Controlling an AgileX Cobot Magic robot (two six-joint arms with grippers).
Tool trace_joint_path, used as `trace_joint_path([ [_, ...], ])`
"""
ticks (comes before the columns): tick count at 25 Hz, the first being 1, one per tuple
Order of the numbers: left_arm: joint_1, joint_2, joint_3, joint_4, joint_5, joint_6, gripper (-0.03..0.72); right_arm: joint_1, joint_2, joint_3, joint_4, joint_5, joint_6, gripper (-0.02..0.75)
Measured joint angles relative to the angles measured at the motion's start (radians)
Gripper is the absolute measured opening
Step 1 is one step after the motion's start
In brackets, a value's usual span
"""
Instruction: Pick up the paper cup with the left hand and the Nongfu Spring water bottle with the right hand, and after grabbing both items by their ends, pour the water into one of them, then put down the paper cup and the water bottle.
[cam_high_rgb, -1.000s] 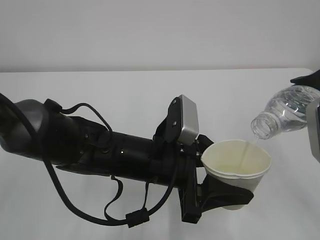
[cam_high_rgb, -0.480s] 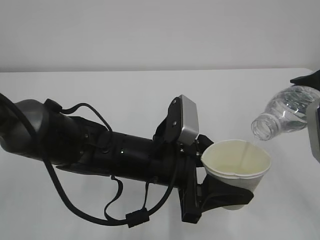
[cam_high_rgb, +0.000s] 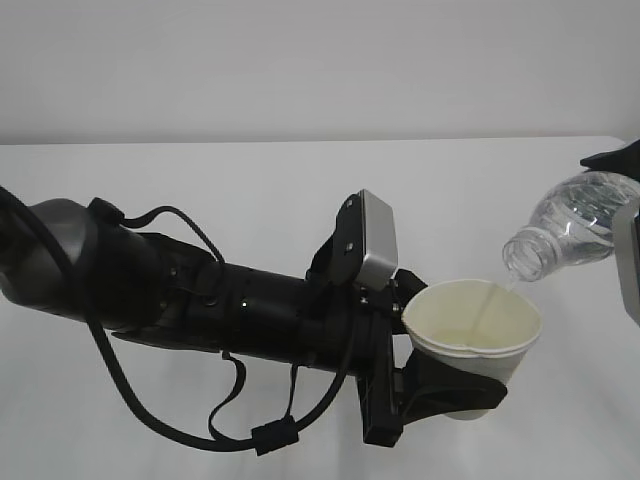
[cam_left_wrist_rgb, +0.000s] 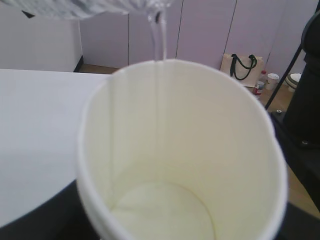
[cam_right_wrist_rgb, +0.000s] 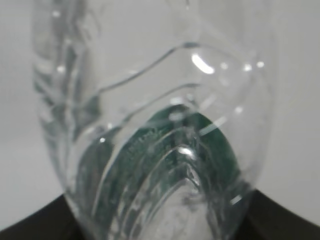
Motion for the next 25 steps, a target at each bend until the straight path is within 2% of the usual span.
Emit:
trace_joint_path([
  [25,0.000,0.000,0.000,0.000,0.000,0.000,0.476,0.000,0.000,0.000,0.000,0.000,-0.004,0.414],
])
